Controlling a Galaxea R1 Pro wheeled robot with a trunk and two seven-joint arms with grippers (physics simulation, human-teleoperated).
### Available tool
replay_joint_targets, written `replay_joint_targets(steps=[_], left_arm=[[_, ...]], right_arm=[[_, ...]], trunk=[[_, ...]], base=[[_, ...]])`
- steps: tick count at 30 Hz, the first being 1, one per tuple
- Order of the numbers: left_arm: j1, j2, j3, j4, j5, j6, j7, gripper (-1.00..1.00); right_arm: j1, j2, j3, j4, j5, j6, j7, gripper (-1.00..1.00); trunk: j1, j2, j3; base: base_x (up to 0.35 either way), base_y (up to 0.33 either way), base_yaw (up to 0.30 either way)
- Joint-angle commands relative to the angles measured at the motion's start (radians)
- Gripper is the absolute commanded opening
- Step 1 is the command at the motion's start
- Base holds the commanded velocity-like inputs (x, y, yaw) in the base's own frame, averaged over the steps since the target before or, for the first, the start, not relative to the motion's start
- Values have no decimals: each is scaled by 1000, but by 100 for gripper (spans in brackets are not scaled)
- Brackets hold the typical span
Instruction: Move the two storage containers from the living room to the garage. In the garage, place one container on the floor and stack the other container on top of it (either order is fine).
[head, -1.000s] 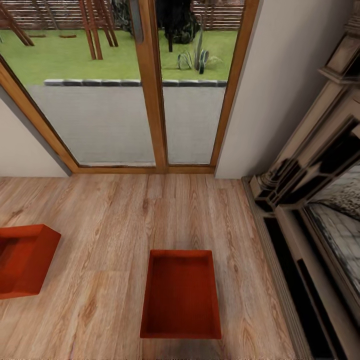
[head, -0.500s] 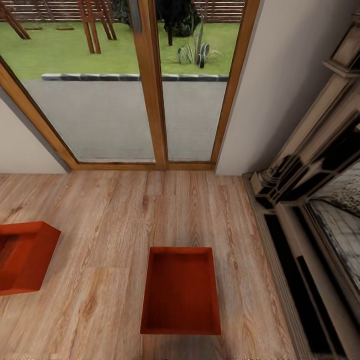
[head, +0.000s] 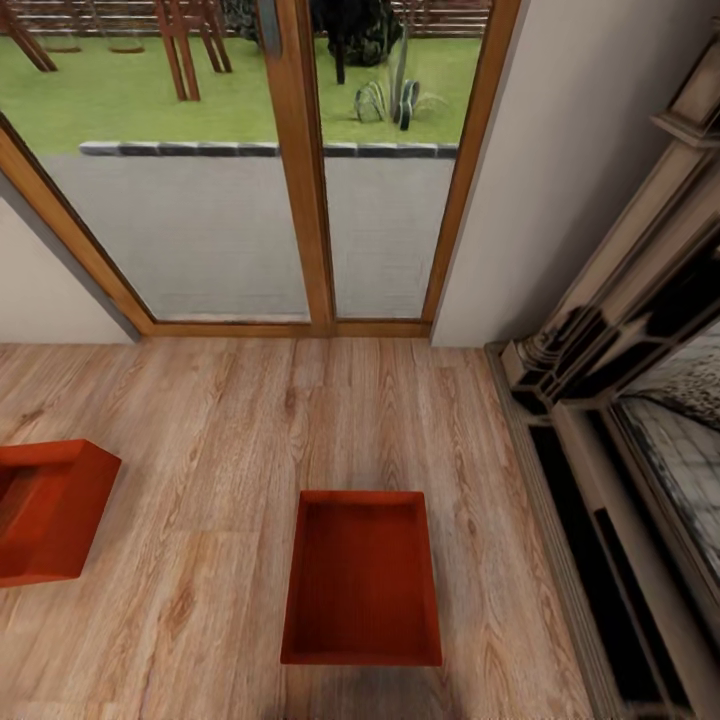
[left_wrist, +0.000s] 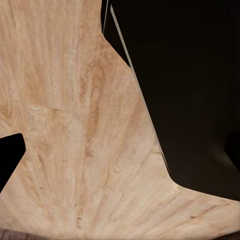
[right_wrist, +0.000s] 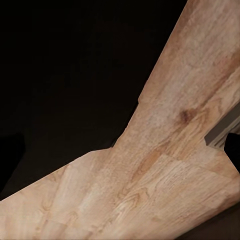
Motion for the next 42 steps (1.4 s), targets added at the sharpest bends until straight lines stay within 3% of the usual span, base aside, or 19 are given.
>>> replay_joint_targets(steps=[1,24,33,39,40,42], left_arm=[[0,0,0,0,4,-2,1,100],[0,-1,5,-2,9,-3,5,100],[-2,41,5,-53,12,25,16,100],[-24,65,5,-87,43,58,18,100],[-55,68,5,-241,50,223,18,100],[-105,76,5,-245,54,237,19,100]], right_arm=[[-1,-1,-3,3,3,-6,2,100],[2,13,-4,3,-3,0,-9,100],[3,-3,-41,-33,-35,36,-59,100],[-12,-5,-73,-67,-69,69,-93,100],[-39,-4,-86,-253,-147,182,-118,100],[-69,-5,-112,-258,-150,182,-139,100]], trunk=[[0,0,0],[0,0,0],[0,0,0],[0,0,0],[0,0,0],[0,0,0]], base=[[0,0,0],[0,0,0],[0,0,0],[0,0,0],[0,0,0],[0,0,0]])
